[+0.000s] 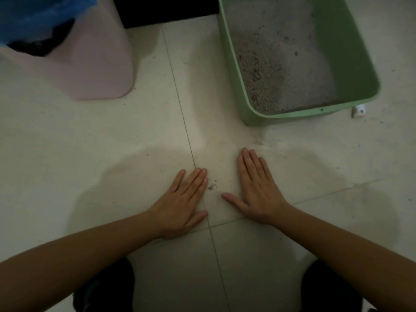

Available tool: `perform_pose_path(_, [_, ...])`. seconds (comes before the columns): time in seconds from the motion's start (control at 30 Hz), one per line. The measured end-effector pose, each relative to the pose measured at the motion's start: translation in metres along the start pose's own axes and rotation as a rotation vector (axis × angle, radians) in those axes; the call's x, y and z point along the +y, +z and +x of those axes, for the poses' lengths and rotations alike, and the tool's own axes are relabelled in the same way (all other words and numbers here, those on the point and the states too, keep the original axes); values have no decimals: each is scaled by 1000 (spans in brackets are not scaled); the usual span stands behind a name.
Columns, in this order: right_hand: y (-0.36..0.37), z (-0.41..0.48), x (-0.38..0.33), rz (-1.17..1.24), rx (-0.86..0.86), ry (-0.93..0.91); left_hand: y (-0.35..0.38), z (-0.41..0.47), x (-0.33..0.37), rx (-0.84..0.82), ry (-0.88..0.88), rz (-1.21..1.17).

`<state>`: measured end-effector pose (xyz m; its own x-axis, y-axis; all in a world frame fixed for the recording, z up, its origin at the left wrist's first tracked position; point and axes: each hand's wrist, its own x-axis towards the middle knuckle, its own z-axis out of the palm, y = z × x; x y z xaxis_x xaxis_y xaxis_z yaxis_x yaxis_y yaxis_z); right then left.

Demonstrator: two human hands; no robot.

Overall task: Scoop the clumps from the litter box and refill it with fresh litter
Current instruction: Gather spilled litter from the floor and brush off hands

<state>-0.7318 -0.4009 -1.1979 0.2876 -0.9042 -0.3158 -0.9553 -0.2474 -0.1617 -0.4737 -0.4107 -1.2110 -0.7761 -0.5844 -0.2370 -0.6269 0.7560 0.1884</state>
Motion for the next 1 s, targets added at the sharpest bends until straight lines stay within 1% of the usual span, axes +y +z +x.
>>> perform_pose_path(0.1, [-3, 3, 5, -25, -6, -13, -2, 6, 0, -17, 52, 18])
perform_pose_path(0.2, [2, -3, -2, -26, -28, -84, -5, 2, -10, -7, 79, 42])
perform_pose_path(0.27, [8, -10, -14, -20, -44, -131, -5, -7, -21, -5, 62, 61])
perform_pose_path(0.37, [15, -14, -29, -15, -48, -154, -3, -21, -37, -12, 13, 88])
perform_pose_path(0.43, [17, -13, -32, -25, -37, -181, -3, -26, -43, -22, 17, 103])
perform_pose_path(0.63, [15, -9, -23, -70, -32, -256, 1, -20, -30, -2, 84, 99])
perform_pose_path(0.73, [12, -6, -16, -73, -24, -295, 3, -19, -24, -8, 81, 99])
perform_pose_path(1.0, [10, 0, -6, -105, -44, -327, -1, -18, -22, -10, 121, 107])
